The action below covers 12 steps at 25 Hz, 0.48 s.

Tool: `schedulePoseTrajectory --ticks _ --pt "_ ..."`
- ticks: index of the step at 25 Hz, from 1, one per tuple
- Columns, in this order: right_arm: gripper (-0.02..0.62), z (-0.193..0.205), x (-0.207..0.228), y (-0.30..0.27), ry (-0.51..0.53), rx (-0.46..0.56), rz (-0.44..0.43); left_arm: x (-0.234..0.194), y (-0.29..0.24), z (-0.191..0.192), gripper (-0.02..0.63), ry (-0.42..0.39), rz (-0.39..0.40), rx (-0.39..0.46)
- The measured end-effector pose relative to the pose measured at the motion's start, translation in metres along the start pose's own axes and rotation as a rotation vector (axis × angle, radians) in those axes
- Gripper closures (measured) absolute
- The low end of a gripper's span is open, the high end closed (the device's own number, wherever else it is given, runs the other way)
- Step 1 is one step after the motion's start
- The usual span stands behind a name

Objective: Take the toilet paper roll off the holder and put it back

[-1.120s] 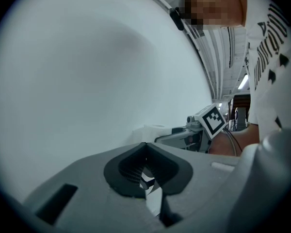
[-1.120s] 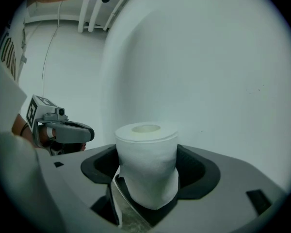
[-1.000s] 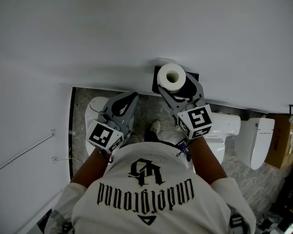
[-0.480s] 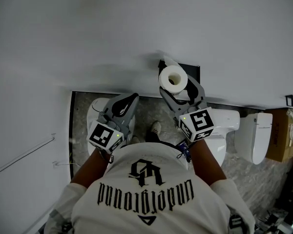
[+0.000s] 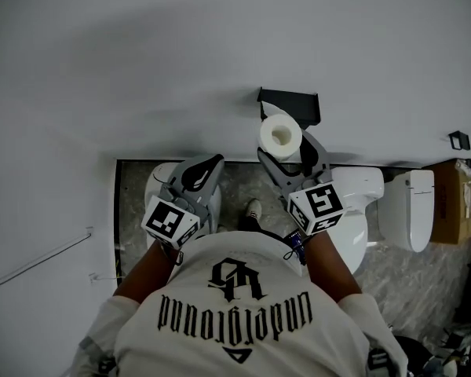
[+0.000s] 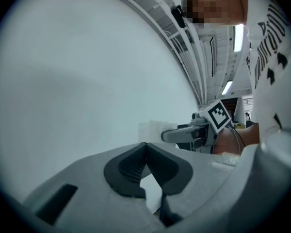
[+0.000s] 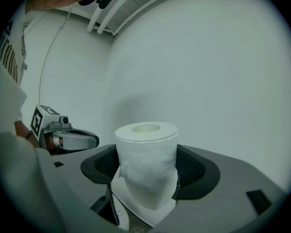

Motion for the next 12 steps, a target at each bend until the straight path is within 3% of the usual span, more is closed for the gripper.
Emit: schedulePoseTrajectory --ticks 12 --pt "0.273 -0.015 -0.047 0.052 0.004 -0.012 0.1 0.018 0.042 0.005 0.594 0.0 0.085 0.0"
Point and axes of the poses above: the fingertips, and each gripper's own axes: y backward along the fingers, x to its right, z out of its underside, the point moved 8 cm from there along y, backward along the fingers, and after that the axes turned 14 degrees about y, right-handed, at the moved point
